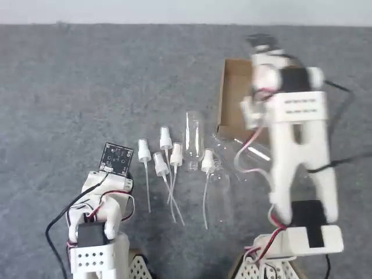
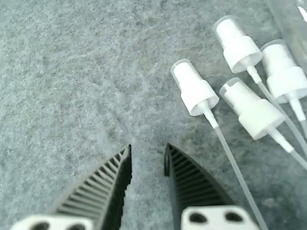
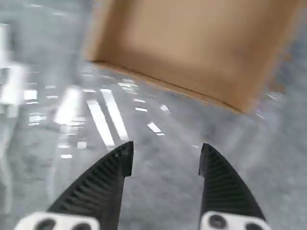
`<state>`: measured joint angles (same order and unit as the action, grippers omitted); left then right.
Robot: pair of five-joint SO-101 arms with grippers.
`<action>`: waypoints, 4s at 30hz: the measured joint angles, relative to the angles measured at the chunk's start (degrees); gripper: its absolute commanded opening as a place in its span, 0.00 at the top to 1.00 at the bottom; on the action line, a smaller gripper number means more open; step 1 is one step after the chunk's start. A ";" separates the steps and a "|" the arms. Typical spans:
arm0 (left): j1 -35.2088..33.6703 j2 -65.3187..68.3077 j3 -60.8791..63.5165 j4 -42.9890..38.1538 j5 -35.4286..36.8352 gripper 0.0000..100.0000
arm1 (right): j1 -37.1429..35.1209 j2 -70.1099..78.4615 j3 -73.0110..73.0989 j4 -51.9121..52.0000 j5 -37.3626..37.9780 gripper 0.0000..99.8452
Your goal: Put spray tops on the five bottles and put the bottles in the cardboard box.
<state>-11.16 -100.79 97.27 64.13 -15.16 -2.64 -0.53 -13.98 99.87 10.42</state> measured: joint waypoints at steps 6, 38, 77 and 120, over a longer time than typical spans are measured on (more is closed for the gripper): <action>0.00 0.00 0.00 0.00 0.00 0.90 | 16.70 1.14 0.00 0.00 10.37 0.82; -0.26 0.00 0.00 -1.76 0.00 0.90 | 32.70 11.43 31.65 -42.29 26.46 0.99; 8.70 96.09 -53.54 -15.74 20.22 0.83 | 42.90 -1.67 47.82 -48.88 37.63 0.99; 8.79 82.11 -44.40 -7.91 2.55 0.86 | 43.08 -2.29 48.88 -48.88 37.63 0.99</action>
<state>-2.37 -18.68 52.88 56.22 -12.62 40.44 -2.81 34.90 50.99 48.04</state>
